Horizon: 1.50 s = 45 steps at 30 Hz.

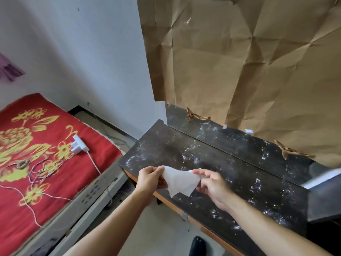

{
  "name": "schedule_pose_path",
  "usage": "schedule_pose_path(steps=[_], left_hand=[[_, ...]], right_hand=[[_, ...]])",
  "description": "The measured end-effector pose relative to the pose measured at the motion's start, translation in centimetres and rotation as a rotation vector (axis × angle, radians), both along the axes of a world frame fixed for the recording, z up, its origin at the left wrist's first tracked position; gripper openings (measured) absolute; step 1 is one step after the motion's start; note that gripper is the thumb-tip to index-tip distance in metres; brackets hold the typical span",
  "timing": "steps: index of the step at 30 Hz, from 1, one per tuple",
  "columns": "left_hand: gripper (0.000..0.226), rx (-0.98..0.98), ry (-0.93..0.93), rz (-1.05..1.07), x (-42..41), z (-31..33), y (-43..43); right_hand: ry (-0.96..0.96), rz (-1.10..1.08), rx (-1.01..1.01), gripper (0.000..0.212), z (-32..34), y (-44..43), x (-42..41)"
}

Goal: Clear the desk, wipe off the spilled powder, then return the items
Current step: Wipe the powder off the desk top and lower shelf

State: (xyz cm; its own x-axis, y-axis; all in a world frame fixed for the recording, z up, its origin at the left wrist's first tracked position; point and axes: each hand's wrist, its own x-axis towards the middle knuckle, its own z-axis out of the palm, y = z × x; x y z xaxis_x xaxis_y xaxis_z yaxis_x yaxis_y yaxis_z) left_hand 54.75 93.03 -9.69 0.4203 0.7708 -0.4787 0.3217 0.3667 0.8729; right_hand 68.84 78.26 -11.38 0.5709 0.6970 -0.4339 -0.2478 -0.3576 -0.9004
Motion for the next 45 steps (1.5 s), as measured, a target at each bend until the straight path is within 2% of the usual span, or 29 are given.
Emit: schedule_pose_path(steps=[2, 4, 5, 7, 12, 16, 18, 20, 21, 22, 23, 24, 26, 27, 28, 31, 33, 34, 36, 39, 42, 45], left_hand=[[0.016, -0.063, 0.006, 0.004, 0.7, -0.8, 2.0], [0.016, -0.050, 0.044, -0.009, 1.6, -1.7, 4.4], [0.016, -0.021, 0.073, -0.006, 2.0, -2.0, 5.6], [0.017, 0.043, 0.110, 0.015, 2.8, -2.5, 8.0], [0.017, 0.086, 0.104, 0.090, 4.0, -3.8, 12.6], [0.012, 0.146, 0.192, 0.177, 4.7, -4.7, 15.8], [0.011, 0.142, 0.218, 0.144, 5.0, -5.2, 17.3], [0.014, 0.170, 0.230, 0.083, 5.3, -5.6, 18.7], [0.016, 0.186, 0.240, 0.052, 5.4, -5.8, 19.5], [0.017, 0.191, 0.246, 0.023, 5.4, -6.2, 20.3], [0.018, 0.185, 0.248, -0.004, 5.4, -6.6, 21.3], [0.018, 0.175, 0.256, -0.036, 5.2, -7.0, 22.3], [0.019, 0.140, 0.303, -0.124, 5.1, -7.4, 24.3], [0.021, 0.117, 0.318, -0.176, 5.0, -7.6, 25.4], [0.025, 0.102, 0.324, -0.235, 4.8, -7.6, 26.3], [0.042, -0.025, 0.270, -0.488, 4.5, -7.0, 29.0], [0.050, -0.093, 0.252, -0.667, 4.1, -7.1, 30.4], [0.048, -0.086, 0.259, -0.750, 4.0, -7.2, 30.7], [0.029, -0.059, 0.283, -0.842, 4.1, -7.1, 30.7], [0.014, -0.039, 0.292, -0.894, 4.8, -7.0, 31.7], [0.030, -0.053, 0.284, -0.999, 5.5, -6.9, 32.8], [0.035, 0.092, 0.405, -1.203, 5.9, -7.2, 33.9]], right_hand=[[-0.295, 0.169, -0.036, 0.033, -0.7, 2.0, 0.7], [-0.453, 0.291, -0.074, 0.013, -1.7, 4.5, 1.6], [-0.430, 0.295, -0.055, 0.005, -2.2, 5.7, 2.0], [-0.303, 0.201, -0.015, 0.008, -3.3, 8.4, 3.1], [-0.158, 0.007, -0.083, 0.031, -4.8, 15.0, 4.5], [0.062, 0.133, -0.180, 0.031, -4.8, 18.3, 3.5], [0.127, 0.090, -0.172, 0.028, -5.4, 19.5, 3.0], [0.179, 0.005, -0.105, 0.016, -5.5, 20.6, 2.8], [0.241, -0.005, -0.044, 0.020, -5.6, 21.1, 2.6], [0.258, 0.040, -0.009, 0.033, -5.5, 21.4, 2.5], [0.199, 0.109, -0.006, 0.042, -5.6, 21.7, 2.2], [0.067, 0.164, -0.044, 0.042, -5.8, 22.1, 1.8], [-0.170, 0.106, -0.141, 0.016, -6.3, 23.3, 0.9], [-0.183, 0.035, -0.159, 0.002, -6.3, 24.0, 0.5], [-0.176, -0.027, -0.192, 0.011, -6.6, 24.7, 0.3], [-0.088, -0.217, -0.237, 0.034, -6.8, 26.4, 0.1], [0.096, -0.475, -0.237, 0.039, -6.8, 27.7, 0.2], [0.201, -0.585, -0.223, 0.035, -6.6, 28.3, 0.0], [0.356, -0.680, -0.210, 0.029, -6.3, 28.9, -0.4], [0.428, -0.517, -0.213, 0.045, -5.7, 28.9, -1.1], [0.222, -0.248, -0.311, 0.038, -5.9, 28.0, -1.5], [0.046, -0.408, -0.301, 0.017, -6.3, 27.6, -1.3]])
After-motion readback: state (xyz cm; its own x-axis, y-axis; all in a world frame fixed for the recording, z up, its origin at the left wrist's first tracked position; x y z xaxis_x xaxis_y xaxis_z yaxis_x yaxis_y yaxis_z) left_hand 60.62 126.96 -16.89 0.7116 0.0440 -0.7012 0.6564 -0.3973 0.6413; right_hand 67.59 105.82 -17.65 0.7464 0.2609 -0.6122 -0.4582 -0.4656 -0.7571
